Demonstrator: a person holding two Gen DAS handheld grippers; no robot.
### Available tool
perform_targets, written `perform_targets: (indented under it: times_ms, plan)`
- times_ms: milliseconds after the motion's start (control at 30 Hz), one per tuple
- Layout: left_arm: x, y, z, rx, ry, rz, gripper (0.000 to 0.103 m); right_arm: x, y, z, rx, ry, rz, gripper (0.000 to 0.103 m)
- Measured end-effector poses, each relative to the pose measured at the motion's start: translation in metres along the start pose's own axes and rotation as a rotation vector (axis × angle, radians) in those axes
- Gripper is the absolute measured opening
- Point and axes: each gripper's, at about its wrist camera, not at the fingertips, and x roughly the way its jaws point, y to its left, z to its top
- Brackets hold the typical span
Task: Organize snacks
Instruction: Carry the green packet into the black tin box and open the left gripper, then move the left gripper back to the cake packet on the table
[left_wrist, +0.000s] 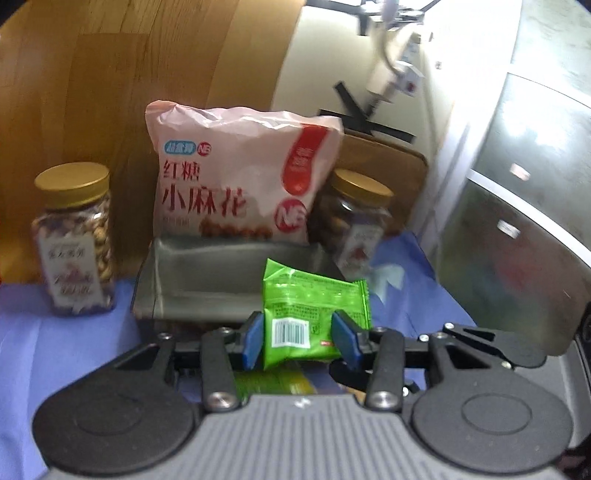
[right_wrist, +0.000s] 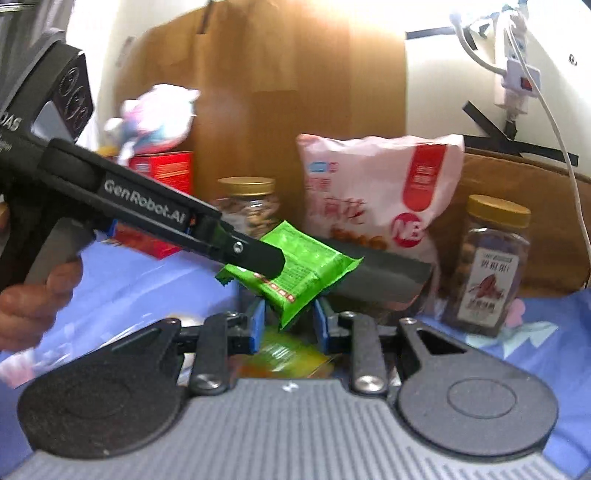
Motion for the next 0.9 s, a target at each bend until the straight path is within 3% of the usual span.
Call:
perform_targets:
  times_ms: [267,400,500,633,767,900]
  plan:
    - [0.049,0.012,0.012,-0.016,0.02,0.055,0.042,0.05,-0.029,0.005,-0.002,0.026,-0.091,0.034]
    - [0.032,0.016,-0.005,-0.003,0.019,0.013,0.043,0.027,-0.049,-0.003,0.099,-0.015,-0.076,0.034]
    - [0.014,0.025,-0.023,0.002,0.011,0.004,0.046,0.0,-0.076,-0.021,0.261,-0.024,-0.061,0.034]
    - [0.026,0.035,-0.036,-0.001,0.094,0.106,0.064,0.005,-0.108,-0.055,0.514,0.105,-0.028,0.036]
    - [0.05,0.045,-0.044,-0.087,0.214,0.028,0.063,0.029,-0.107,-0.077,0.651,0.214,0.06,0.036]
    - [0.041,0.034,-0.05,-0.06,0.207,0.014,0.059,0.023,-0.084,-0.073,0.62,0.221,0.111,0.036]
